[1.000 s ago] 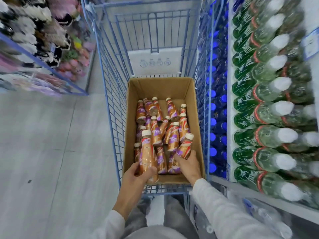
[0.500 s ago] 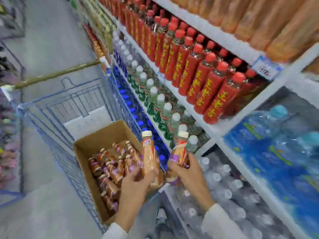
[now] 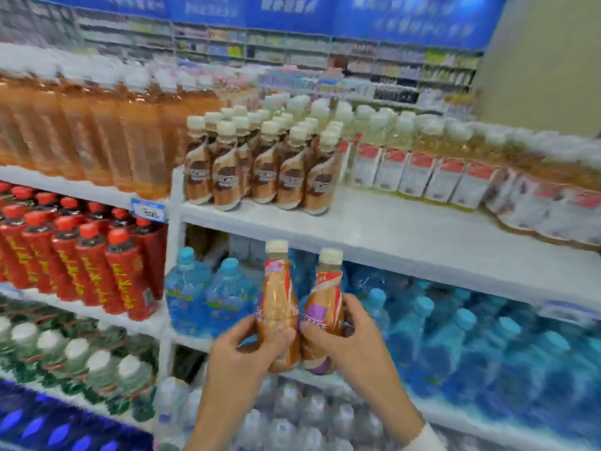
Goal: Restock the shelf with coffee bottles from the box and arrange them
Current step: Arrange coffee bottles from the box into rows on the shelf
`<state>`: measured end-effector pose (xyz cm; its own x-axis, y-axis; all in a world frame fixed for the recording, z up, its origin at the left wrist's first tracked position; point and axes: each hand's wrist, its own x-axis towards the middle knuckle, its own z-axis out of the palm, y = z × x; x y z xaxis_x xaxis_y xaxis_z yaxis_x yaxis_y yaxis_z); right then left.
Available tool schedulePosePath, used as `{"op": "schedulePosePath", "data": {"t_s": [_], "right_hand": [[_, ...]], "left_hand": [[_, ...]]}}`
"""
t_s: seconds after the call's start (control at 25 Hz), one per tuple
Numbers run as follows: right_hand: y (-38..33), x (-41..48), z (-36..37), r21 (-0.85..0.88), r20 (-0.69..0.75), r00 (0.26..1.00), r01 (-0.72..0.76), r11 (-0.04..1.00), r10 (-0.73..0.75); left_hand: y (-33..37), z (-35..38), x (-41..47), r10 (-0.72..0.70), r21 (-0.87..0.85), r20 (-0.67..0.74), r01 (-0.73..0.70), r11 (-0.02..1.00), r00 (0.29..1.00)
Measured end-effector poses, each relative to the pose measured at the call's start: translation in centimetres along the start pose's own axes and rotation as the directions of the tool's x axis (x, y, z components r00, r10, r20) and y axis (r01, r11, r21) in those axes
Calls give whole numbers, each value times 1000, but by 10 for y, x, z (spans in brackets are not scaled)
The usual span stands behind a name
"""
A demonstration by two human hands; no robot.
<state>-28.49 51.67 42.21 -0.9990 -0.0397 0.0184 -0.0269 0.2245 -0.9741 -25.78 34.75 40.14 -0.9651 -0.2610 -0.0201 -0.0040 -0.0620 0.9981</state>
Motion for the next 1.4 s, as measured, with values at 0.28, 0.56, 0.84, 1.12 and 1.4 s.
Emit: {"op": "schedulePosePath", "data": {"t_s": [0.28, 0.56, 0.84, 1.12, 1.4], "right_hand": [[-27, 33, -192, -42, -228, 965, 125, 991, -131], [-42, 88, -280, 3, -208, 961, 188, 982, -183], [-18, 107, -269, 14, -208, 956, 215, 977, -207], [0, 104, -272, -81, -130, 977, 162, 983, -171], [1, 111, -269, -177, -323, 923, 157, 972, -208]], "left_hand": [[58, 200, 25, 173, 11, 205, -179, 984, 963], [94, 299, 61, 268, 162, 229, -308, 938, 936], [80, 299, 82, 271, 168, 255, -319, 933, 928], [69, 276, 107, 209, 191, 471, -330, 924, 857], [77, 281, 121, 245, 273, 460, -398, 876, 853]]}}
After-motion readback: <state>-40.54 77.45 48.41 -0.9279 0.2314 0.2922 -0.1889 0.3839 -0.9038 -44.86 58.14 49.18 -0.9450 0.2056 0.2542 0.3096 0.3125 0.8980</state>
